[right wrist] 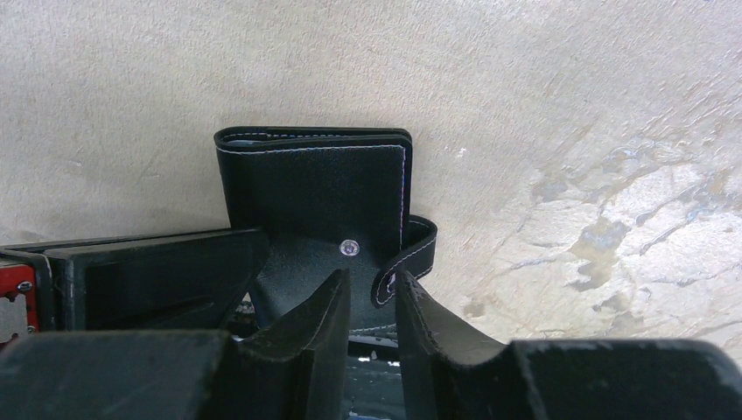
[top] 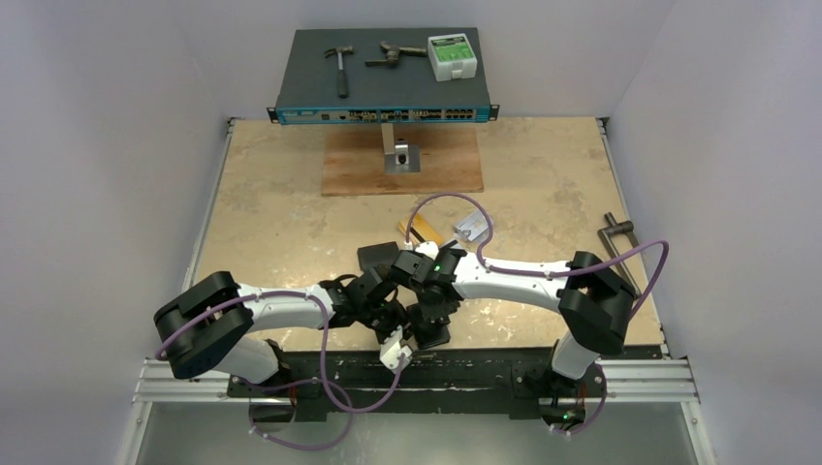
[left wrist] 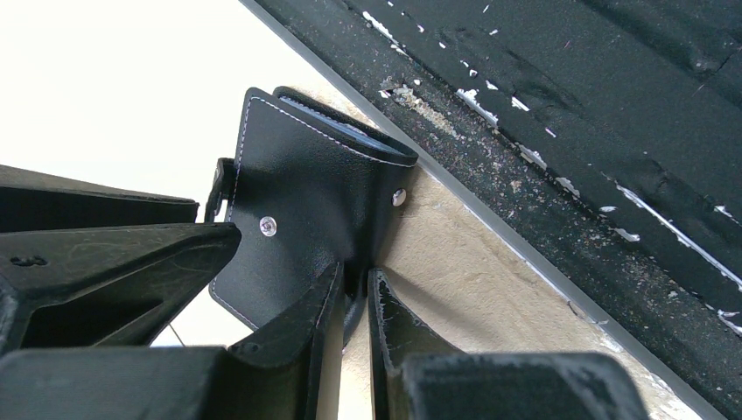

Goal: Put the credit cards into the card holder
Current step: Close the card holder at the center of the board.

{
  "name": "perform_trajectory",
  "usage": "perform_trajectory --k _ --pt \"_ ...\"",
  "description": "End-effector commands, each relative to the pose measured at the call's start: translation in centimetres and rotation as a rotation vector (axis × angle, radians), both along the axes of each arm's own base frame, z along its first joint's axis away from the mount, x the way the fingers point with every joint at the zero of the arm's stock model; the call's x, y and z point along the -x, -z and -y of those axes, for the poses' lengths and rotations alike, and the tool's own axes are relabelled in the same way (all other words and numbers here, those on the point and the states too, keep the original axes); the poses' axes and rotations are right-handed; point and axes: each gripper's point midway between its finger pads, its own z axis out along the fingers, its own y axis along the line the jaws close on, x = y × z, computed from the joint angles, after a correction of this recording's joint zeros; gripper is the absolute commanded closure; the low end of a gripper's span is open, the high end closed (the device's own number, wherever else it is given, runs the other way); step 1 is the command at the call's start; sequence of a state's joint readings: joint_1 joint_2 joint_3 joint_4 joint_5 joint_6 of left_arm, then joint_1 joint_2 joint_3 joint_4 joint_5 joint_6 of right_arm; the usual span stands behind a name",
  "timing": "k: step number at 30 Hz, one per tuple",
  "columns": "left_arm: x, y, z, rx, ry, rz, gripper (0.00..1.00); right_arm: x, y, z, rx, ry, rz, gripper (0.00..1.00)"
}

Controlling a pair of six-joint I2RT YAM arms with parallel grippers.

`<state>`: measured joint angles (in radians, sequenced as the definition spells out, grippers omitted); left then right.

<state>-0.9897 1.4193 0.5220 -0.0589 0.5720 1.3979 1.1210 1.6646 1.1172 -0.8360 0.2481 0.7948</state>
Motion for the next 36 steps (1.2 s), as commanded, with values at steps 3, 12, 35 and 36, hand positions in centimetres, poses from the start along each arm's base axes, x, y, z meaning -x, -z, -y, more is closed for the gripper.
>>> perform_trajectory --k 3,12,35,36 --pt "1.4 1.2 -1.6 -0.084 -0.022 -0.088 0.88 0.5 0.3 0.4 0.045 -0.012 0.002 0.73" --pt "1.2 1.3 -1.5 -0.074 -0.034 -0.082 0.88 1.2 0.6 0.9 0.021 0.024 -0.007 0.76" --pt "-0.4 2.2 -1.4 -0.012 0.028 0.138 0.86 0.5 0.1 0.6 -0.068 0.1 0.01 1.0" --pt "-0.5 2.3 -1.4 -0.011 0.037 0.162 0.86 0.3 0.1 0.5 -0.082 0.108 0.006 1.0"
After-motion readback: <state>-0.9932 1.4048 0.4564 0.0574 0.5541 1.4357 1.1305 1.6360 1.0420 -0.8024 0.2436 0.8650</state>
